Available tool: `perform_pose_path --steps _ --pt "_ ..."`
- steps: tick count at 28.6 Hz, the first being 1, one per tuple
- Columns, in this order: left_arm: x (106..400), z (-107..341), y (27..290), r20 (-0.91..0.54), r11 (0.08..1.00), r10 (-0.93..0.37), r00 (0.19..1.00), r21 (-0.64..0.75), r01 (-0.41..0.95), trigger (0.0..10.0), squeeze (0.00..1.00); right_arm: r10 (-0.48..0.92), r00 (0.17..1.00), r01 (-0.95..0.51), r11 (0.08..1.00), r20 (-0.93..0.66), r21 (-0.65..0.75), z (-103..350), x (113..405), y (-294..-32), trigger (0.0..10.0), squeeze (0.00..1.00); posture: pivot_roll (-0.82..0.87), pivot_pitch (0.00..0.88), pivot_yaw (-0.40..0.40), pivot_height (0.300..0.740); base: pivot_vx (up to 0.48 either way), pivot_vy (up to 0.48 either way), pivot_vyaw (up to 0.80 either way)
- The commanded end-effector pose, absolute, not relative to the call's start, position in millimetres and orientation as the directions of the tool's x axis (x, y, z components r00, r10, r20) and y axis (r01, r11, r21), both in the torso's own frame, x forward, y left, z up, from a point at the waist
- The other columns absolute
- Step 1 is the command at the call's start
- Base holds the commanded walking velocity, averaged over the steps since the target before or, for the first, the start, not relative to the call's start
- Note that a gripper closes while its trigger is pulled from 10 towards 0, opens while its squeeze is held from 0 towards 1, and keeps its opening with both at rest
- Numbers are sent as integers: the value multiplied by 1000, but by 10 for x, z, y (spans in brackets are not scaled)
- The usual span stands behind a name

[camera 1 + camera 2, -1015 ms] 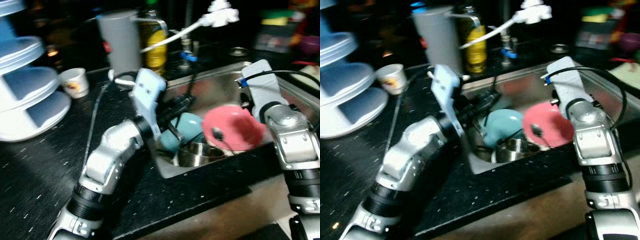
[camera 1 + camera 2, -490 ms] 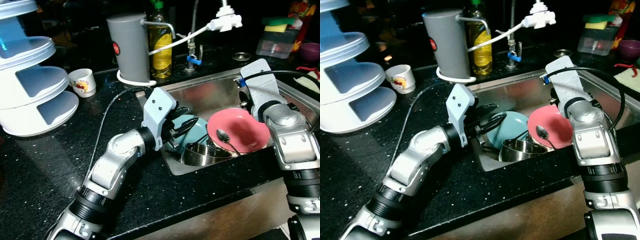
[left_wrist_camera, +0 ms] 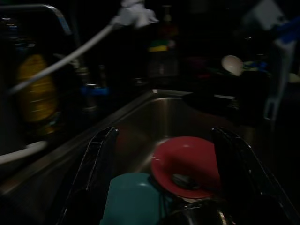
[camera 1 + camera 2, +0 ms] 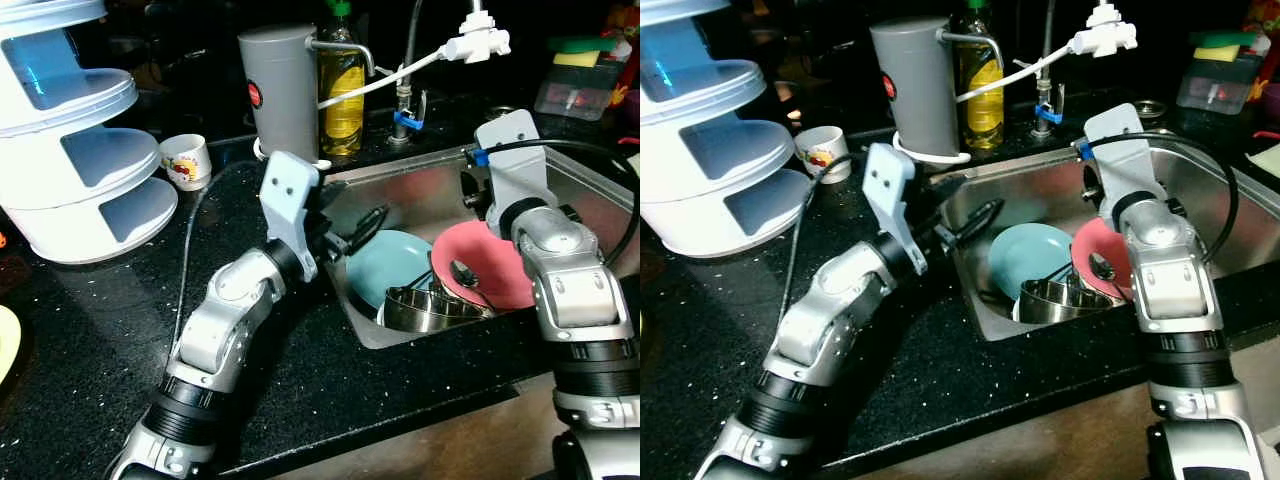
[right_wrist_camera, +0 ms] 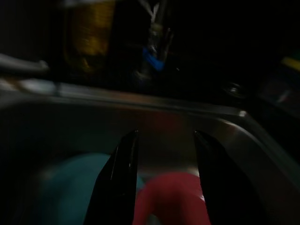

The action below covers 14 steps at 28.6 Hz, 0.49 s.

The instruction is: Kitchen organization

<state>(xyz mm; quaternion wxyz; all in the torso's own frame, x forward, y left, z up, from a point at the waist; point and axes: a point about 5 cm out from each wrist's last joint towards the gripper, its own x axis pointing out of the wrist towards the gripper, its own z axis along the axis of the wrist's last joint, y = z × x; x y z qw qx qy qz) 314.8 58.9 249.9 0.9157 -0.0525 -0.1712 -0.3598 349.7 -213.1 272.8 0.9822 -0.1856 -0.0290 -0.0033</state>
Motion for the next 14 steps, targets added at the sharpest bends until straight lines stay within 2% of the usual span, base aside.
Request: perform_pose_path --steps 1,5,14 --pt "3148 2495 649 344 755 -614 710 -6 656 10000 0 22 996 3 953 81 -303 2716 3482 -2097 10000 0 -84 0 80 740 0 0 0" --pt "3125 2490 716 338 765 -601 724 -18 644 10000 0 63 993 -42 981 103 -191 2643 3488 -2013 10000 0 -76 0 78 740 -322 0 0" --pt "3106 2506 735 336 771 -596 729 -13 636 10000 0 115 977 -102 992 178 -81 2703 3490 -1892 10000 0 -71 0 74 740 -327 0 0"
